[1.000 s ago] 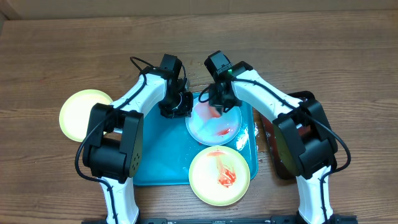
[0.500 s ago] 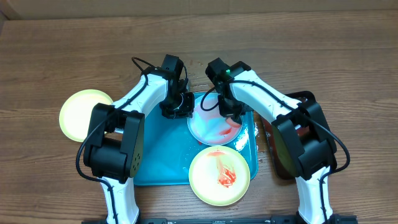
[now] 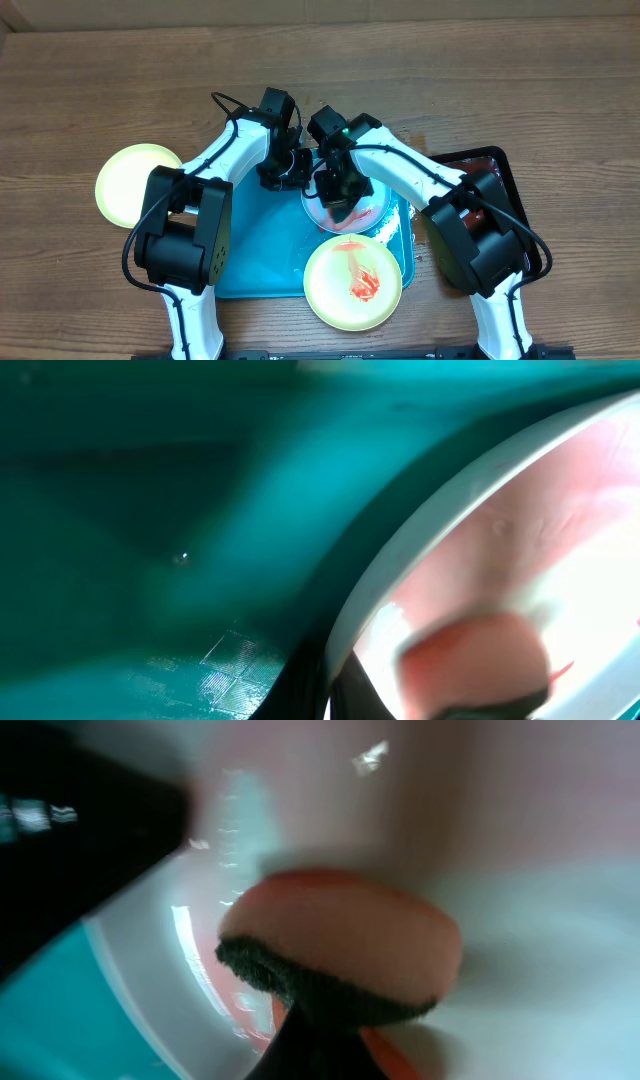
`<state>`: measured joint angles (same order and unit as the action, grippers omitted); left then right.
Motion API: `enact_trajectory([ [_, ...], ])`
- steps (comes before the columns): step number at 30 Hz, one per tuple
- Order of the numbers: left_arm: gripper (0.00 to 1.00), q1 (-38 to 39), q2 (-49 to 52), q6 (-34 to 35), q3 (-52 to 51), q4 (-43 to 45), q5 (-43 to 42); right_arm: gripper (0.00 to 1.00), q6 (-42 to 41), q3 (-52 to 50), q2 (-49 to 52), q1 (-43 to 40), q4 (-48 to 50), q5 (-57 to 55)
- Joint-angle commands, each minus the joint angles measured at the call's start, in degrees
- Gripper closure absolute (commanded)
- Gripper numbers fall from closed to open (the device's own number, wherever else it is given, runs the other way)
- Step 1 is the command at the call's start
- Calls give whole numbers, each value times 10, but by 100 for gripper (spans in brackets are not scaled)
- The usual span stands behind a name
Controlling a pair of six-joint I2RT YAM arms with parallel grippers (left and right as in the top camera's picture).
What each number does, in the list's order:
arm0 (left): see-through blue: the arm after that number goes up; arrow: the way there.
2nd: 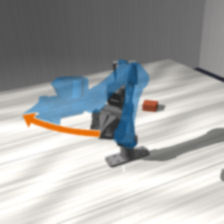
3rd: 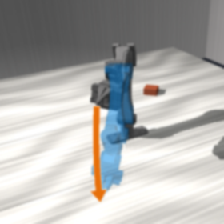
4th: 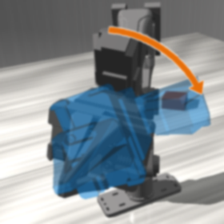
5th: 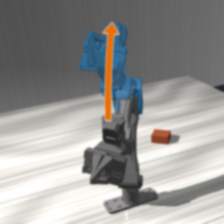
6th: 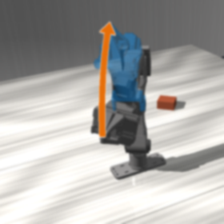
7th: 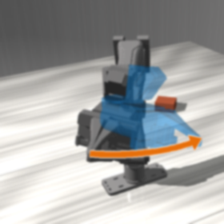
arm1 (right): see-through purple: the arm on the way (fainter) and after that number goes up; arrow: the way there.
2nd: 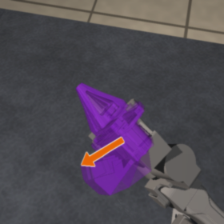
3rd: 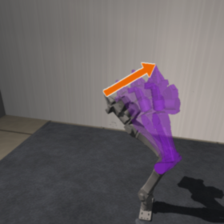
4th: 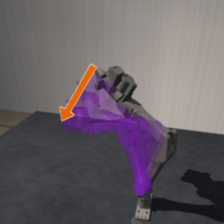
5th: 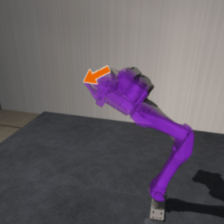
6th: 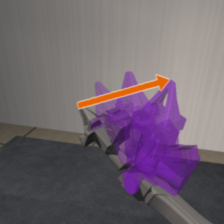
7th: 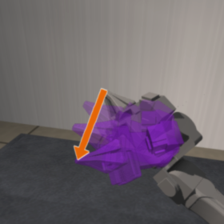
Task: Clean dirty plates on tray and stack at the side
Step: 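Scrub the white plate with the sponge while the left gripper holds it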
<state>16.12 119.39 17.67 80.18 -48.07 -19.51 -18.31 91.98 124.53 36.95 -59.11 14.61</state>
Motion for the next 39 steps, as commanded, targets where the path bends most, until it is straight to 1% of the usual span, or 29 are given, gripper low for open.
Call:
enact_trajectory([
  [1,96,-5,60,23,-33,-11,89,96,-19,-41,9,12,48,120],
  [5,96,-5,60,23,-33,-14,89,96,-59,-65,9,0,104,114],
  [8,96,-5,60,23,-33,-14,89,96,-84,-65,9,-17,108,76],
  [12,96,-5,60,25,-33,-16,89,96,-82,-65,9,-42,46,40],
  [16,96,-5,60,25,-33,-16,89,96,-79,-65,9,-51,-32,-60],
  [19,96,-5,60,25,-33,-16,89,96,-87,-65,9,-56,-69,-146],
  [23,96,-5,60,25,-33,-16,90,96,-110,-65,9,-63,-80,-237],
  [24,96,-5,60,24,-33,-16,90,96,-127,-65,9,-67,-81,-282],
  [31,96,-5,60,16,-33,-16,90,96,-203,-65,9,-82,-85,-429],
  [35,96,-5,60,16,-33,-16,90,96,-223,-65,9,-86,-83,-488],
  [37,96,-5,60,16,-33,-16,90,96,-220,-64,9,-86,-78,-493],
  [39,96,-5,60,16,-33,-16,90,96,-193,-63,9,-86,-75,-469],
])
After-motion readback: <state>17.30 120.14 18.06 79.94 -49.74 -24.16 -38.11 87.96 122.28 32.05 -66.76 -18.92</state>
